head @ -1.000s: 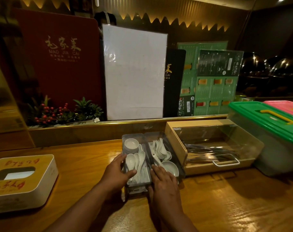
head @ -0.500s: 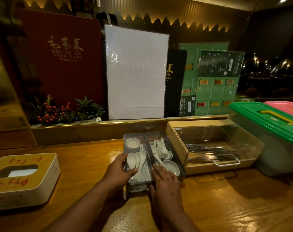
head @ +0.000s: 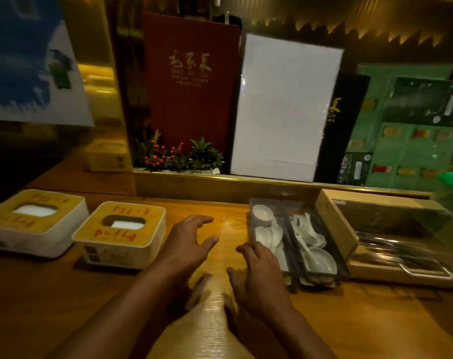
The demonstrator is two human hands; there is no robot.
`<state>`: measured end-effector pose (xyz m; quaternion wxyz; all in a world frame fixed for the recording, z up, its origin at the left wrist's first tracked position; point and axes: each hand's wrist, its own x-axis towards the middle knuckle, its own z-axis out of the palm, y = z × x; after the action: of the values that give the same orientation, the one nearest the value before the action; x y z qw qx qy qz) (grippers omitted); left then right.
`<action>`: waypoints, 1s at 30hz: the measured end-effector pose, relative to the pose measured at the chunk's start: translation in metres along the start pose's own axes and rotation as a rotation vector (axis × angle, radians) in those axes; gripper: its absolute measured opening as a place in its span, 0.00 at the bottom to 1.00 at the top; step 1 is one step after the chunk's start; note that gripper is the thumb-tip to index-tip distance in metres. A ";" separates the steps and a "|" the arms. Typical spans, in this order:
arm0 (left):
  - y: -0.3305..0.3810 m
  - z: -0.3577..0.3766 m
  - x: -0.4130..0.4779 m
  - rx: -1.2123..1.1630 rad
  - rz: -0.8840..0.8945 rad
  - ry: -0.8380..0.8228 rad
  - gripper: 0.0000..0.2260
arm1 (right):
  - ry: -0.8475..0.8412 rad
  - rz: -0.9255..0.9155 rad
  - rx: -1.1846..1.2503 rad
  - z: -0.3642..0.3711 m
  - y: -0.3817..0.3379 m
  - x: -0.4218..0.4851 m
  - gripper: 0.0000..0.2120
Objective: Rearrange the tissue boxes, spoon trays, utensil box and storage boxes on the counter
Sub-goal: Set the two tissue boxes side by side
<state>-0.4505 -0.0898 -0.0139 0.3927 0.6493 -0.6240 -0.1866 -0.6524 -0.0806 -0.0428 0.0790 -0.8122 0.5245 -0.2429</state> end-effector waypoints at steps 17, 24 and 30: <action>-0.135 -0.172 -0.036 0.255 -0.180 0.065 0.29 | 0.006 -0.048 -0.030 0.105 -0.167 0.063 0.24; -0.123 -0.141 -0.015 0.148 -0.073 -0.122 0.35 | 0.033 0.034 -0.127 0.082 -0.130 0.065 0.21; -0.105 -0.083 0.014 0.032 -0.033 -0.138 0.31 | -0.021 0.106 -0.216 0.049 -0.062 0.066 0.25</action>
<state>-0.3180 -0.0894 -0.0366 0.3353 0.6512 -0.6417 -0.2274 -0.5570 -0.1184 -0.0410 0.0094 -0.7895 0.5891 -0.1719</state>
